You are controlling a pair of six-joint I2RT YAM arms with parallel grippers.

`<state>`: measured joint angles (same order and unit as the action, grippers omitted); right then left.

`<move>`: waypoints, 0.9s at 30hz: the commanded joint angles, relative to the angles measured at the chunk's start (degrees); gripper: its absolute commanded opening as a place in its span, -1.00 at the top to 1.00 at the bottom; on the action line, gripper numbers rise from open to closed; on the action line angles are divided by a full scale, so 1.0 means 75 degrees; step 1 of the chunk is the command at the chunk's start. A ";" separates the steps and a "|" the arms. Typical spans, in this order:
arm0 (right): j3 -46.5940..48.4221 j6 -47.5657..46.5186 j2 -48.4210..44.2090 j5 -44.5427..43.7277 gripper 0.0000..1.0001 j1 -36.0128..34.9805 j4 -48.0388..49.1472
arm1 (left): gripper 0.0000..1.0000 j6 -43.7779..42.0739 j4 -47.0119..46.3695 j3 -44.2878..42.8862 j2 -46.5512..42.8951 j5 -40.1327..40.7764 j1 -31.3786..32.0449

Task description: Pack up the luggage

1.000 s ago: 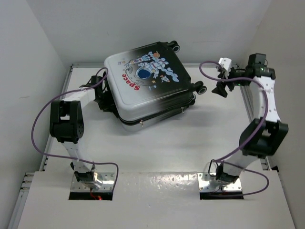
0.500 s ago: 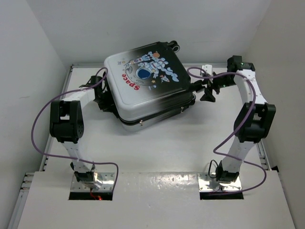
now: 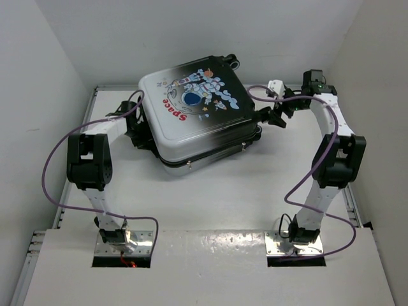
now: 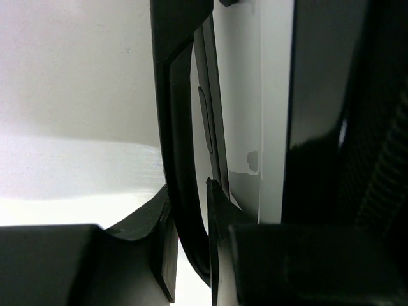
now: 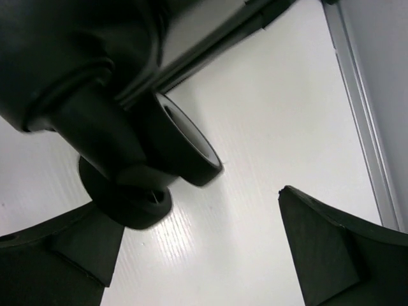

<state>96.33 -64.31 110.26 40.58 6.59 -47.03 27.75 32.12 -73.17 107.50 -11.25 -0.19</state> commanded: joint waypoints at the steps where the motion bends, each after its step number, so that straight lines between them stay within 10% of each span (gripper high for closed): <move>1: -0.0141 0.0010 -0.0475 0.0236 -0.98 0.0141 0.0634 | 1.00 -0.1098 0.0628 0.0228 0.0701 0.0890 -0.0245; 19: 0.0807 -0.1901 0.0369 0.1597 -0.89 -0.0808 0.0469 | 1.00 -0.1168 0.0628 -0.0370 0.1170 0.0820 -0.0174; 23: 0.1252 -0.2556 0.0615 0.1551 -0.14 -0.0820 -0.0140 | 1.00 -0.1168 0.0628 -0.0370 0.1240 0.0820 -0.0174; 25: 0.1265 -0.2418 0.0569 0.1574 0.78 -0.0808 0.0092 | 1.00 -0.1168 0.0628 -0.0370 0.1310 0.0820 -0.0174; 27: 0.0730 -0.1823 0.0382 0.1609 1.00 -0.0773 0.1965 | 1.00 -0.1168 0.0628 -0.0370 0.1311 0.0820 -0.0174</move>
<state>101.06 -79.48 115.59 46.33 1.23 -50.85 26.98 37.82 -78.50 111.20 -12.38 -0.75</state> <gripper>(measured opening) 0.676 0.229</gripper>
